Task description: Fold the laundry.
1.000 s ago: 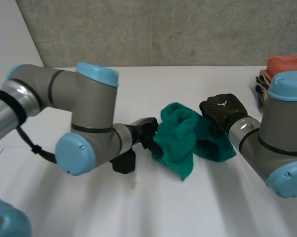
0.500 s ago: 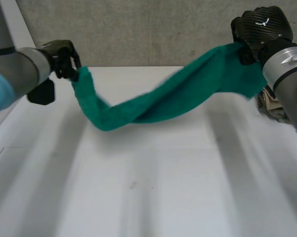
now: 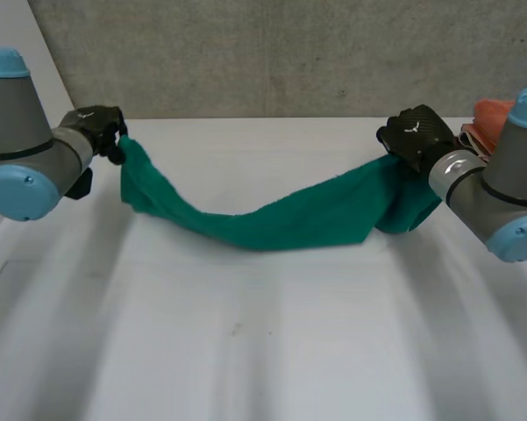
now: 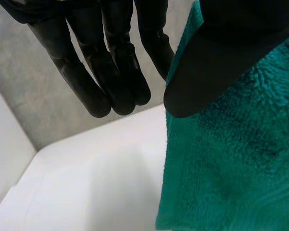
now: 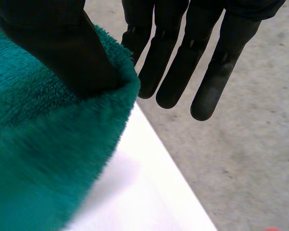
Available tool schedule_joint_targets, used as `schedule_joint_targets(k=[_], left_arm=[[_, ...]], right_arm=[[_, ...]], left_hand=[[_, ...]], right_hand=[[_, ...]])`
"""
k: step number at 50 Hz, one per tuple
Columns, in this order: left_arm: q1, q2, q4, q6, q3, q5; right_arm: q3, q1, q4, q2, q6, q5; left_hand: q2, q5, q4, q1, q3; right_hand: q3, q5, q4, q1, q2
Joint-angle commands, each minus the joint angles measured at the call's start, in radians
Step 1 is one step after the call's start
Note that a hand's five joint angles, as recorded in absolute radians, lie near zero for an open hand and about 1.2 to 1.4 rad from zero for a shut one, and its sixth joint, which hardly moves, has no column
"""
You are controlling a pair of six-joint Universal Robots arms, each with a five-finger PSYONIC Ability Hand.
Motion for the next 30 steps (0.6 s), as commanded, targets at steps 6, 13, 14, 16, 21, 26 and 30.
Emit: schedule_joint_targets(k=[6, 13, 14, 16, 21, 26, 30], left_arm=[[0.049, 0.119, 0.066, -0.021, -0.103, -0.016], [0.109, 0.169, 0.101, -0.025, -0.276, 0.085], [0.114, 0.166, 0.098, -0.018, -0.317, 0.109], [0.117, 0.159, 0.097, -0.006, -0.354, 0.126], [0.129, 0.139, 0.092, 0.059, -0.443, 0.119], [0.149, 0.144, 0.080, 0.112, -0.506, 0.083], [0.151, 0.178, 0.077, 0.137, -0.529, 0.048]], right_arm=[[0.164, -0.047, -0.214, -0.141, 0.100, 0.023], [0.332, -0.095, -0.268, -0.198, 0.163, -0.075], [0.369, -0.104, -0.252, -0.196, 0.157, -0.104], [0.403, -0.112, -0.238, -0.186, 0.144, -0.135], [0.497, -0.119, -0.219, -0.147, 0.089, -0.190], [0.550, -0.116, -0.222, -0.126, 0.023, -0.160], [0.552, -0.112, -0.218, -0.135, 0.020, -0.068]], left_hand=[[0.202, 0.234, 0.202, 0.254, 0.211], [0.202, 0.234, 0.202, 0.254, 0.211], [0.202, 0.234, 0.202, 0.254, 0.211], [0.202, 0.234, 0.202, 0.254, 0.211], [0.202, 0.234, 0.202, 0.254, 0.211], [-0.052, -0.019, -0.052, 0.000, -0.043], [-0.559, -0.526, -0.559, -0.507, -0.550]], right_hand=[[0.206, 0.219, 0.199, 0.260, 0.218], [0.206, 0.219, 0.199, 0.260, 0.218], [0.206, 0.219, 0.199, 0.260, 0.218], [0.206, 0.219, 0.199, 0.260, 0.218], [0.206, 0.219, 0.199, 0.260, 0.218], [-0.178, -0.166, -0.186, -0.124, -0.166], [-0.485, -0.473, -0.493, -0.431, -0.474]])
